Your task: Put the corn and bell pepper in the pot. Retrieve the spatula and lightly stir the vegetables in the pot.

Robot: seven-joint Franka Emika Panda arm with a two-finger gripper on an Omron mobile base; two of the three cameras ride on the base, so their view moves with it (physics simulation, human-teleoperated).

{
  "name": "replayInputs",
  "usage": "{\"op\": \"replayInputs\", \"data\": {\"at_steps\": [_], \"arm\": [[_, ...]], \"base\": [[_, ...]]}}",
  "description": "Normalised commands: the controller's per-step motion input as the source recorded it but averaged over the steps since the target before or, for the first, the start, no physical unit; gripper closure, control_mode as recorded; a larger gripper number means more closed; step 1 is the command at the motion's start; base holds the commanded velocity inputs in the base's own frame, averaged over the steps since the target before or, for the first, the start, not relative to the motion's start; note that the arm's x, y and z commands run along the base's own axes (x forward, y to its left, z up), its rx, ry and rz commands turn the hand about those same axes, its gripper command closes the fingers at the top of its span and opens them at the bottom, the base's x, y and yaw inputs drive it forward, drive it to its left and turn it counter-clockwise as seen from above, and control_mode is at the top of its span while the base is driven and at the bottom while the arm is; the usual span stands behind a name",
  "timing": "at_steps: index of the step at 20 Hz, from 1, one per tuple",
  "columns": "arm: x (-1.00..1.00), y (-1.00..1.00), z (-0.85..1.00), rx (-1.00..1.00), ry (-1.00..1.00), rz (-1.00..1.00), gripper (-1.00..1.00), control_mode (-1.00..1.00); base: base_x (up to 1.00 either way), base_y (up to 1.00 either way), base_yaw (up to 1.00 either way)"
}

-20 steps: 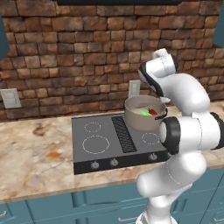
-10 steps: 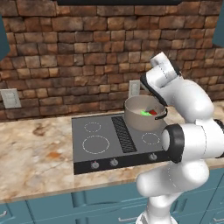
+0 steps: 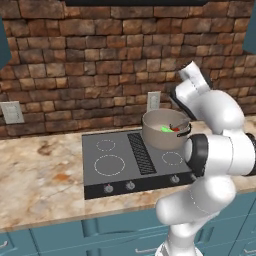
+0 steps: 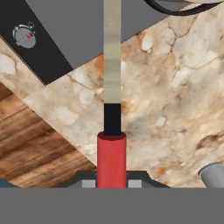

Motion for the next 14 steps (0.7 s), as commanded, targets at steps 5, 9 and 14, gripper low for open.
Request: {"op": "replayInputs", "data": {"at_steps": [5, 9, 14], "arm": [[0.33, -0.15, 0.0, 0.0, 0.12, 0.05, 1.0, -1.0], [0.48, -0.04, -0.01, 0.0, 0.08, -0.02, 1.0, -1.0], [0.27, 0.0, -0.1, -0.03, -0.03, -0.06, 1.0, -1.0]], "base": [[0.0, 0.0, 0.0], [0.0, 0.0, 0.0], [0.0, 0.0, 0.0]]}}
